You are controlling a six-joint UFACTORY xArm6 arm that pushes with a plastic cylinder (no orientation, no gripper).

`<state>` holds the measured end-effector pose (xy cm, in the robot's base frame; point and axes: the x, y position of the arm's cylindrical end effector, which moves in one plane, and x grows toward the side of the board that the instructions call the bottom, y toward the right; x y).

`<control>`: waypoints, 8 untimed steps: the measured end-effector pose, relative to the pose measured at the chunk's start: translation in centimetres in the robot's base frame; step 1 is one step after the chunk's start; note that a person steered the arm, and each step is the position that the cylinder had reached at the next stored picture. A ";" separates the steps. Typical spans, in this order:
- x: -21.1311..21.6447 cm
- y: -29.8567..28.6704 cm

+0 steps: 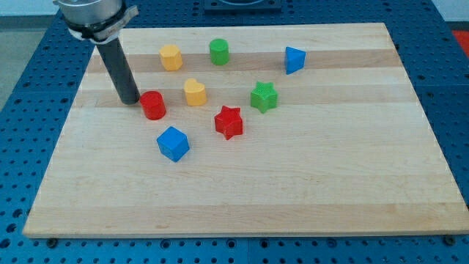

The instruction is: Move the yellow hexagon towards the left side of the green circle

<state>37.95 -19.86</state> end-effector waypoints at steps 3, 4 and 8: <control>-4.6 0.0; -5.9 0.0; -8.0 1.8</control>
<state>29.94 -18.07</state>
